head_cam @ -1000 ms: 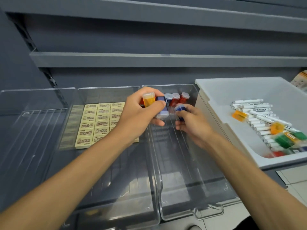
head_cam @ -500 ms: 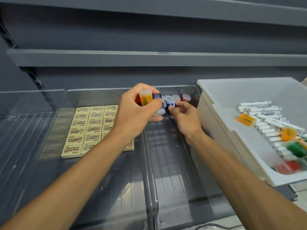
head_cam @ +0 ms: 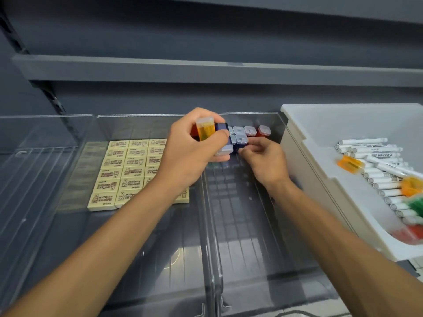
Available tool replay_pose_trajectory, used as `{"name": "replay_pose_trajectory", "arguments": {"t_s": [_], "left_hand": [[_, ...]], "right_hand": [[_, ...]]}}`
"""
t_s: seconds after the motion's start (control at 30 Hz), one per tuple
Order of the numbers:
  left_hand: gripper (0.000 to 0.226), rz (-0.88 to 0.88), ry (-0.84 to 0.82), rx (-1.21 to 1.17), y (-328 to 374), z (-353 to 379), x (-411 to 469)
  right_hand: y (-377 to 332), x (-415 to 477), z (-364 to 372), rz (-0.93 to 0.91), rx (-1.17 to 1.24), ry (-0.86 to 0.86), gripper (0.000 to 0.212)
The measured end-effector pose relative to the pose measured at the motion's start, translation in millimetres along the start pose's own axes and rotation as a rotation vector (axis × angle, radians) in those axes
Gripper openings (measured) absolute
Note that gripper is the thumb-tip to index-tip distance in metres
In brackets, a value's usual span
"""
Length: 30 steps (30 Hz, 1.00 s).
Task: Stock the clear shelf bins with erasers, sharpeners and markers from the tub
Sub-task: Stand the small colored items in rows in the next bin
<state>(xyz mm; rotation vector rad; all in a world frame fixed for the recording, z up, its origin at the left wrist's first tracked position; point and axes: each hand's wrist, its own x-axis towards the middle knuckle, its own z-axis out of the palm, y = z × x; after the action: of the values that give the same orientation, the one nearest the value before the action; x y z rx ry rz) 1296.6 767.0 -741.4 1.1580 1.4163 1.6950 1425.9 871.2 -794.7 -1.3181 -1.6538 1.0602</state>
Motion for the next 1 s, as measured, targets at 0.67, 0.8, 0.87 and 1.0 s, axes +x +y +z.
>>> {"name": "replay_pose_trajectory", "arguments": {"t_s": [0.67,0.8,0.87,1.0], "left_hand": [[0.020,0.112,0.001,-0.106,25,4,-72],[0.014,0.106,0.037,-0.156,28,4,-80],[0.014,0.086,0.035,-0.183,29,2,-83],[0.015,0.068,-0.002,-0.200,28,-7,-83]], "right_hand": [[-77,-109,-57,-0.301,0.216,-0.519,0.015],[-78,-123,-48,-0.378,0.216,-0.558,0.014],[-74,-123,-45,-0.403,0.191,-0.510,0.019],[-70,-119,-45,-0.466,0.143,-0.465,0.039]]}}
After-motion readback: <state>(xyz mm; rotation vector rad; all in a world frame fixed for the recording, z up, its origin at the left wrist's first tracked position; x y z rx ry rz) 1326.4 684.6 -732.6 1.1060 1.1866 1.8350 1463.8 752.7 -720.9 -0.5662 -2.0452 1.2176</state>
